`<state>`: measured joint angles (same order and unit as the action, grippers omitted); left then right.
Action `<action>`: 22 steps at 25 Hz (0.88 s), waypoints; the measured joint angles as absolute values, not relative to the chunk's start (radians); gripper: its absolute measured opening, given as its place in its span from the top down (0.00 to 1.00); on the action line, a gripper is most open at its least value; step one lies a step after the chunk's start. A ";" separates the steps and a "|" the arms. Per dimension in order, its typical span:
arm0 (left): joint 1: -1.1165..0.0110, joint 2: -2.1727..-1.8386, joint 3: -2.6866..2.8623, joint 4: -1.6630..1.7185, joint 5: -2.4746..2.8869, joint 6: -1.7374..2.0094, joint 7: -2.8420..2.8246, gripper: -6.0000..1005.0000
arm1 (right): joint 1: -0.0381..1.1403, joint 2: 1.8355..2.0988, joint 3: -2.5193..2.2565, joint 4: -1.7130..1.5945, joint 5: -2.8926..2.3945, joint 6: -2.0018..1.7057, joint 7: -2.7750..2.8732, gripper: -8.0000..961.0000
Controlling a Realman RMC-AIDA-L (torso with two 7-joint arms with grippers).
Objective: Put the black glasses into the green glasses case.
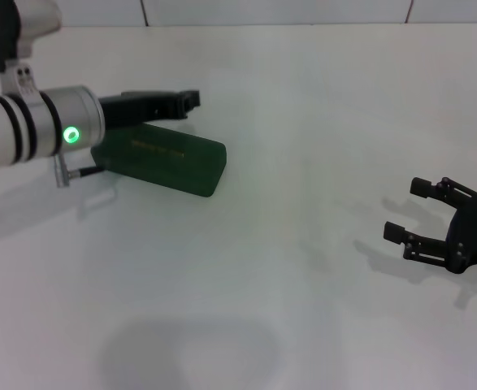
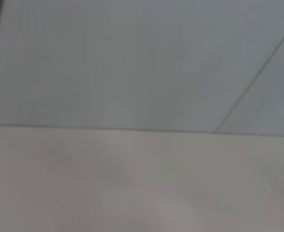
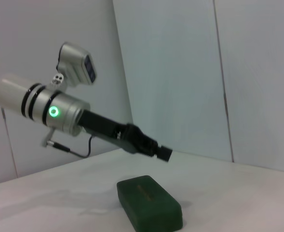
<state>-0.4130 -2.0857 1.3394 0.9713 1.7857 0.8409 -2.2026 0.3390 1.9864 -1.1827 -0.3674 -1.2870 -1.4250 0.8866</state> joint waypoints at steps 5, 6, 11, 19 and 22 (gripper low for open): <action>-0.436 -2.085 1.205 0.903 1.615 1.035 -1.968 0.86 | 0.339 1.986 -1.183 -0.368 -1.287 -1.425 0.887 0.09; -0.436 -2.085 1.182 0.856 1.518 1.092 -1.815 0.86 | 0.339 1.986 -1.183 -0.368 -1.287 -1.425 0.887 0.09; -0.415 -2.089 1.143 0.673 1.287 1.204 -1.235 0.86 | 0.340 1.987 -1.183 -0.367 -1.283 -1.425 0.887 0.09; -0.343 -2.097 1.147 0.588 1.219 1.168 -0.906 0.86 | 0.356 1.990 -1.183 -0.371 -1.281 -1.428 0.887 0.09; -0.324 -2.094 1.143 0.569 1.205 1.182 -0.888 0.86 | 0.362 1.992 -1.183 -0.371 -1.281 -1.427 0.887 0.09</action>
